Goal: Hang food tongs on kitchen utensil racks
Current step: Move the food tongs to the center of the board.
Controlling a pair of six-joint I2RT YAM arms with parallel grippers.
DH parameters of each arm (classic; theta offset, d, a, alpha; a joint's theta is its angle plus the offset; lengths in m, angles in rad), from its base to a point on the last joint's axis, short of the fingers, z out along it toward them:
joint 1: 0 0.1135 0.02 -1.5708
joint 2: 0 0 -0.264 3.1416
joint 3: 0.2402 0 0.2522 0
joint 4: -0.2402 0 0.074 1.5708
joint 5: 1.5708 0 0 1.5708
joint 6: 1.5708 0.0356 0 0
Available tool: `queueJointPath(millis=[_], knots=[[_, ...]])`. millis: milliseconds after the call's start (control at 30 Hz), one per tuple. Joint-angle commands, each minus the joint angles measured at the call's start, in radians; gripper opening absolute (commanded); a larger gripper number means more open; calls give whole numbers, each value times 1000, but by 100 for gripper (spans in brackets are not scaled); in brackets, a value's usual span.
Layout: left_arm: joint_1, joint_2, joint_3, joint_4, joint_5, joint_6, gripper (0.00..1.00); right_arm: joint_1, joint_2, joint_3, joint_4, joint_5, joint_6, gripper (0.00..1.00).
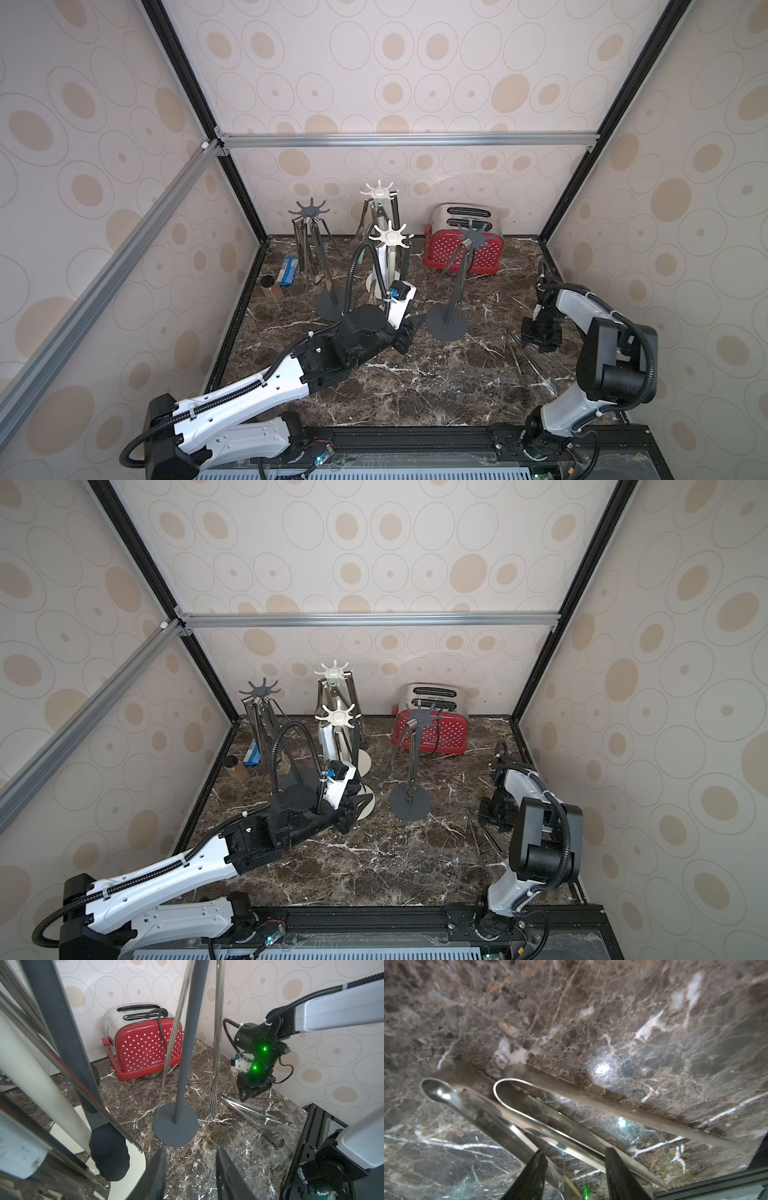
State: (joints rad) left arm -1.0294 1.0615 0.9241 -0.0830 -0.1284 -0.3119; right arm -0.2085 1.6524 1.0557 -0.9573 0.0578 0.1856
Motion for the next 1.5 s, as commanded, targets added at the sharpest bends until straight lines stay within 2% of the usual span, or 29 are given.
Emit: queueJointPath(millis=[0,567,767,933,1467], knots=[[0,6,0,-6,-19,-11,39,4,18,16,-2,39,6,51],[-1,28,1,-4,-33,-27,40,63,102,26,44,-9,31,46],[-1,44,2,-3,-43,-23,40,67,113,39,64,-55,37,40],[-1,54,5,-1,-45,-23,40,73,117,50,63,-99,34,30],[-1,85,23,17,-14,-27,40,73,42,38,31,-117,23,36]])
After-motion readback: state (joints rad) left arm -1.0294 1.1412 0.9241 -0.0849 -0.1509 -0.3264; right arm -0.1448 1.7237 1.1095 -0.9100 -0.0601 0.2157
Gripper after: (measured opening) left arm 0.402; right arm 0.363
